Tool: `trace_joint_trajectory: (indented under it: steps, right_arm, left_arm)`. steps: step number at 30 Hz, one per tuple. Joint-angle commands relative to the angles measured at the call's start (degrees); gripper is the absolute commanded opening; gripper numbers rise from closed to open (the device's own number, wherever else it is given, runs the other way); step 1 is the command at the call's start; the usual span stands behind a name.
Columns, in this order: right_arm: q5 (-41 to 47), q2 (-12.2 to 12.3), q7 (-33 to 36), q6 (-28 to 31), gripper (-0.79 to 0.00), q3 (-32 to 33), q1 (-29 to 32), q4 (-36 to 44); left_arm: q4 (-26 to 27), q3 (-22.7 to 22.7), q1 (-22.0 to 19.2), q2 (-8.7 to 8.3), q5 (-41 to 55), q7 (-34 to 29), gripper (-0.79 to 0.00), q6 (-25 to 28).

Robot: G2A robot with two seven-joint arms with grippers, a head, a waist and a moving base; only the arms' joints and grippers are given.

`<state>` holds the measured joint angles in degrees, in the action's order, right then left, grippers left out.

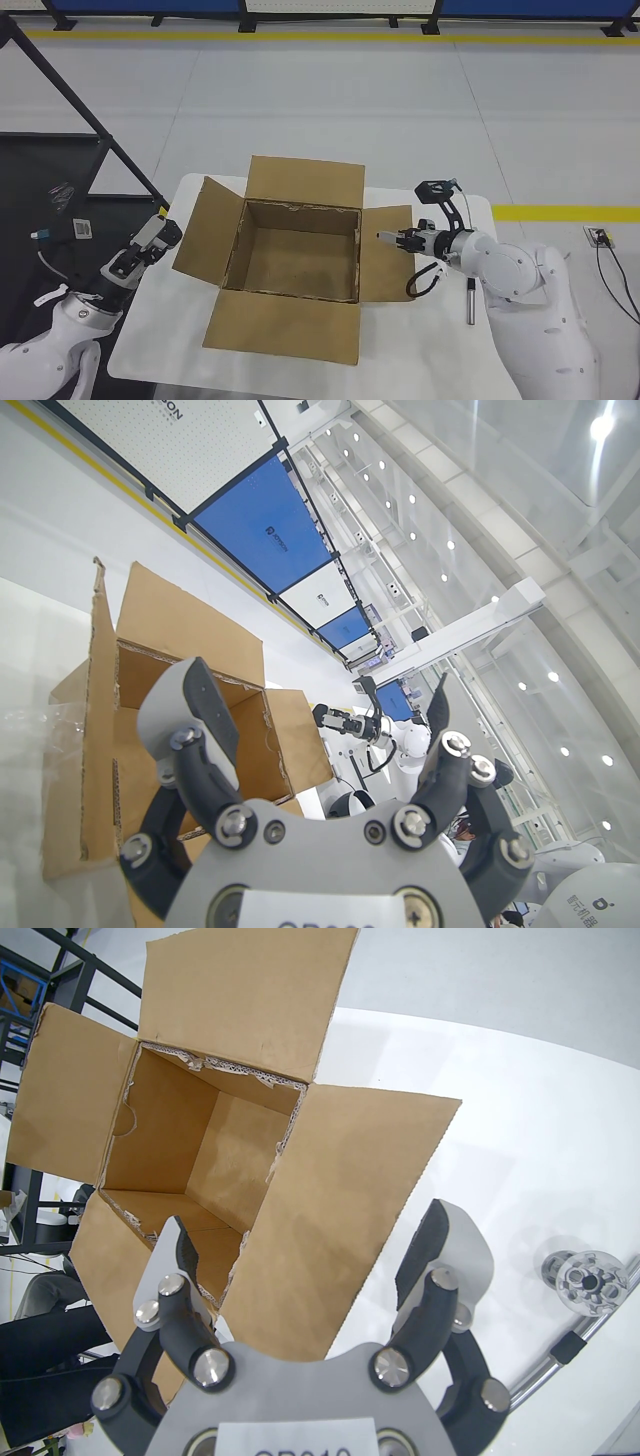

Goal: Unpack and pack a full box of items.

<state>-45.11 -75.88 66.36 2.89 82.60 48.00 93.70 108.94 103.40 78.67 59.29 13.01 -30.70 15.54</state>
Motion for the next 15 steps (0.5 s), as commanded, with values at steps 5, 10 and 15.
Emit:
trace_joint_trajectory:
  steps: [5, 10, 15]
  right_arm:
    - [0.0, 0.0, 0.0, 0.0, 0.000, 0.0, 0.0, 0.0]
    - [0.0, 0.2, -3.3, -0.7, 0.000, 0.9, 1.7, 0.9]
    - [-3.9, 1.1, -3.7, -3.9, 0.000, 4.3, 5.3, 5.9]
  left_arm:
    - [0.0, 0.0, 0.0, 0.00, 0.0, 0.0, 0.000, 0.0]
    - [0.0, 0.0, 0.0, 0.00, 0.0, 0.0, 0.000, 0.0]
    - [0.0, 0.0, 0.0, 0.00, 0.0, 0.0, 0.000, 0.0]
